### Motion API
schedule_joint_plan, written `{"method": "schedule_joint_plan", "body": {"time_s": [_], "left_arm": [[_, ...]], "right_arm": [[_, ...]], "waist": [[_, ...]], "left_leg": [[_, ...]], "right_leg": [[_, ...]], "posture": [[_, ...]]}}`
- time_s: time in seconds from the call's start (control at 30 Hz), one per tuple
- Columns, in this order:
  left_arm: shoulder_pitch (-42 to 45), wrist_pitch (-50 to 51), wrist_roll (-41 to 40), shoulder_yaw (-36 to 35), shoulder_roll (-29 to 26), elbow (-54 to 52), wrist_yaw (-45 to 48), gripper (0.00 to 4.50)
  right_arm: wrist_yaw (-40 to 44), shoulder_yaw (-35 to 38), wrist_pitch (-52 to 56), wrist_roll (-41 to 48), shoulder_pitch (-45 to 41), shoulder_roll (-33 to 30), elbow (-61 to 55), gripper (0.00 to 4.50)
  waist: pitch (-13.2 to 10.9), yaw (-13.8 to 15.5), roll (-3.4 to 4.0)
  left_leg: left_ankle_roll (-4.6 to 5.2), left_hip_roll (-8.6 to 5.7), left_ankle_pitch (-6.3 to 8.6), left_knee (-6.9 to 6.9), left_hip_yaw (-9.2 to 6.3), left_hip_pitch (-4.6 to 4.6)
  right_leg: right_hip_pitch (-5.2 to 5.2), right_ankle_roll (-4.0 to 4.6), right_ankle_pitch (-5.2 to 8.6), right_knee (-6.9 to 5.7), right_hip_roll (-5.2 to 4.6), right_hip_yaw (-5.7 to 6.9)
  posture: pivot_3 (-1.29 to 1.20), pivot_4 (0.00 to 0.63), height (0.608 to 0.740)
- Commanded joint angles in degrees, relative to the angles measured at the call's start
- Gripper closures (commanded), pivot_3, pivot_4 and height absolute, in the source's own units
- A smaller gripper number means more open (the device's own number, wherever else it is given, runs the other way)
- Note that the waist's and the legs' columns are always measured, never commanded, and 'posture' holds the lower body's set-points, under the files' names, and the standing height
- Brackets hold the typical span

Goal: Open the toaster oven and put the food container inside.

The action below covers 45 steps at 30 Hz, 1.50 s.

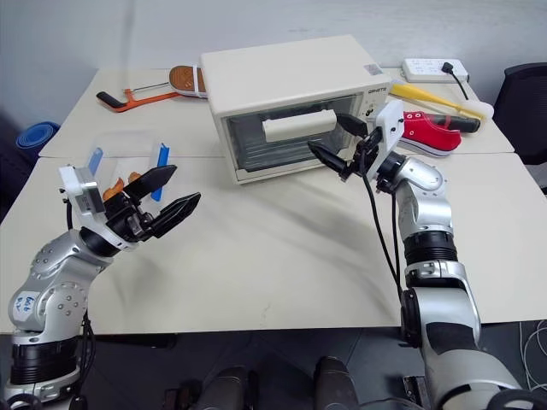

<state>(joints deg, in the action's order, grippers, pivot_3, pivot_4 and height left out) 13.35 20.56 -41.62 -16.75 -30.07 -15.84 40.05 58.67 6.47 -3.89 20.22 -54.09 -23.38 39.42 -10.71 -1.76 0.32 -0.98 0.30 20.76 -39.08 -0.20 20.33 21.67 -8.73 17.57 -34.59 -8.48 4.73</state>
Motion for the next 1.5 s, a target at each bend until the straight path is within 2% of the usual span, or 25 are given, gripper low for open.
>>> {"method": "schedule_joint_plan", "body": {"time_s": [0.03,0.23,0.33,0.4,0.47,0.63,0.8,1.07,1.23,1.37,1.5], "left_arm": [[-0.31,-0.82,0.63,0.15,0.04,-2.03,-0.12,0.0],[1.39,-0.62,0.4,-0.92,-1.07,0.83,1.01,0.0],[3.98,-1.1,0.5,-0.73,-1.2,3.84,2.39,0.55],[5.8,-1.46,1.18,-0.36,-0.65,5.82,2.23,1.08],[10.05,-3.77,5.29,2.44,0.44,10.73,1.92,1.64],[22.08,-10.0,12.42,7.43,6.11,24.21,0.93,3.08],[29.29,-15.7,17.39,10.51,10.33,34.32,1.92,4.49],[32.69,-18.45,18.76,12.8,14.15,39.77,6.64,4.49],[32.29,-17.99,19.76,14.01,13.28,39.94,9.42,4.49],[31.04,-19.66,24.3,17.56,11.64,40.27,11.76,4.49],[28.8,-19.13,27.6,20.41,11.23,38.43,11.43,4.49]], "right_arm": [[4.28,-0.83,-0.74,0.44,0.1,-0.61,-3.53,0.07],[8.19,-1.33,-1.83,0.22,7.01,-3.41,-10.81,0.07],[9.05,-1.81,-3.04,-0.51,10.41,-4.86,-13.54,0.0],[9.02,-1.92,-3.42,-0.95,11.42,-5.24,-14.16,0.0],[8.87,-1.75,-4.13,-1.28,11.81,-5.34,-13.73,0.0],[8.57,-1.86,-6.5,-2.12,11.2,-5.04,-11.64,0.0],[8.83,-1.93,-8.24,-2.68,10.84,-4.81,-10.21,0.0],[6.23,1.86,-8.68,-1.64,15.55,-7.67,-11.1,0.0],[7.16,7.36,-5.81,2.35,25.44,-13.64,-16.35,0.0],[6.31,11.96,-6.49,3.25,34.31,-17.74,-20.79,0.0],[5.79,14.62,-4.44,5.13,41.44,-19.09,-26.8,0.0]], "waist": [[0.0,-0.01,0.0],[-0.01,-0.06,0.01],[-0.01,0.09,0.01],[-0.01,0.1,0.01],[-0.01,0.13,0.01],[-0.02,0.24,-0.01],[-0.02,-0.06,-0.01],[-0.03,0.35,-0.02],[-0.04,1.58,-0.04],[-0.04,1.84,-0.04],[-0.04,1.9,-0.04]], "left_leg": [[0.0,0.0,0.0,0.0,0.0,0.0],[-0.01,0.01,0.0,0.02,0.0,0.0],[-0.01,0.03,0.01,0.03,0.02,0.0],[-0.01,0.01,0.01,0.0,0.04,0.01],[-0.01,0.01,0.01,-0.01,0.05,0.0],[-0.03,-0.05,-0.01,-0.04,0.04,0.01],[-0.03,-0.05,-0.01,0.05,0.05,0.01],[-0.02,-0.05,-0.01,-0.01,0.04,0.03],[0.02,-0.13,-0.02,-0.08,-0.05,0.12],[0.03,-0.12,-0.04,-0.08,-0.03,0.1],[0.04,-0.12,-0.04,-0.09,0.04,0.07]], "right_leg": [[0.0,0.0,0.0,0.0,0.0,0.0],[0.01,0.0,0.0,0.01,0.01,0.01],[0.03,0.0,0.0,0.02,0.02,0.01],[0.02,0.0,0.0,0.02,0.02,0.0],[0.02,0.0,0.0,0.02,0.02,-0.01],[-0.02,-0.04,-0.02,0.05,0.02,0.01],[0.02,-0.04,-0.02,0.06,0.02,0.09],[0.02,-0.05,-0.02,0.04,0.0,0.12],[-0.02,-0.07,-0.03,0.05,-0.07,0.23],[-0.05,-0.09,-0.04,0.07,-0.07,0.22],[-0.08,-0.12,-0.06,0.07,-0.07,0.18]], "posture": [[0.0,0.15,0.74],[0.0,0.15,0.74],[0.0,0.15,0.74],[0.0,0.15,0.74],[0.0,0.15,0.74],[0.0,0.15,0.74],[0.0,0.15,0.74],[0.0,0.15,0.74],[0.0,0.15,0.74],[0.0,0.15,0.74],[0.0,0.15,0.74]]}}
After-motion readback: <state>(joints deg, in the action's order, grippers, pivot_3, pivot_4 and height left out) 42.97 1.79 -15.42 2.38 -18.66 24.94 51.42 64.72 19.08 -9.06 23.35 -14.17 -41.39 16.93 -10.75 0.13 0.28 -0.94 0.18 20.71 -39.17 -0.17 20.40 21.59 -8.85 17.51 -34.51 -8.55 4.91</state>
